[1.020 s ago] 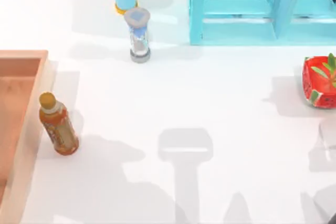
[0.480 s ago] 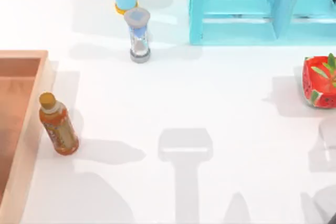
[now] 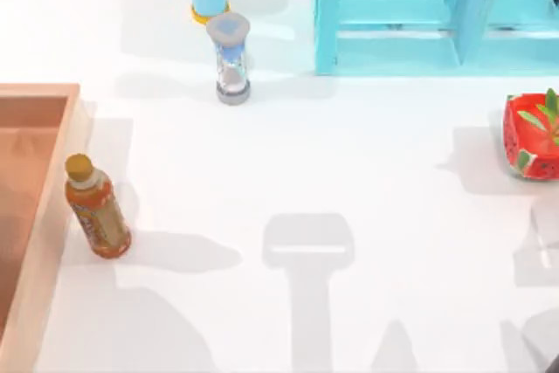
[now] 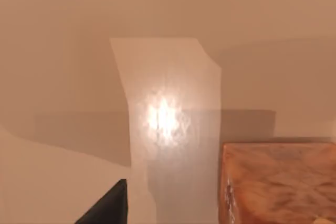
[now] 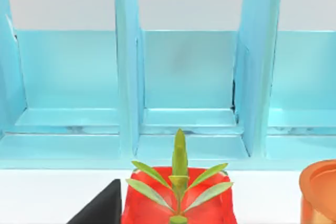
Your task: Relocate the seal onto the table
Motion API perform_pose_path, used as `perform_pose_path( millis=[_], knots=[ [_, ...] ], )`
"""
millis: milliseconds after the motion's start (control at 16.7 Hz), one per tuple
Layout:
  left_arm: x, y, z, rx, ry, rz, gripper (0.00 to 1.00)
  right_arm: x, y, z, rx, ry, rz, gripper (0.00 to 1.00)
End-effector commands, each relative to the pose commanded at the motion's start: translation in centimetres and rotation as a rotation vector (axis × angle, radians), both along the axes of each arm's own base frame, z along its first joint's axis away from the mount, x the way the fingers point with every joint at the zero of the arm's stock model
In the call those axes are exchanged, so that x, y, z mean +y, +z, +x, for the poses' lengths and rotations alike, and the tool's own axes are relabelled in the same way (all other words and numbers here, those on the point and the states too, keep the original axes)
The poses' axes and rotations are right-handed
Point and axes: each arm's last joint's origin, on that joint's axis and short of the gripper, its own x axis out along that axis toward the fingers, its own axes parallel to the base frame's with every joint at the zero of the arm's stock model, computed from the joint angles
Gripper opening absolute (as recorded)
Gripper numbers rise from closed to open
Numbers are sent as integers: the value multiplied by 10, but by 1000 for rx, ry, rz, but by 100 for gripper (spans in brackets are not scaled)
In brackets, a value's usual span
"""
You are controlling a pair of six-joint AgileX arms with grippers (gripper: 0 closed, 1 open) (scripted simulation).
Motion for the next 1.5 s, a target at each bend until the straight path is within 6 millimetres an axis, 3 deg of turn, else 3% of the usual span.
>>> perform_pose_path(
  millis=[660,1260,1500],
  knots=[
    [0,0,0,0,0,0,2,0,0,0,0,0,0,100],
    [-1,1,0,-3,-2,1,0,0,0,0,0,0,0,100],
    [-18,33,12,-41,-19,20,0,0,0,0,0,0,0,100]
  ],
)
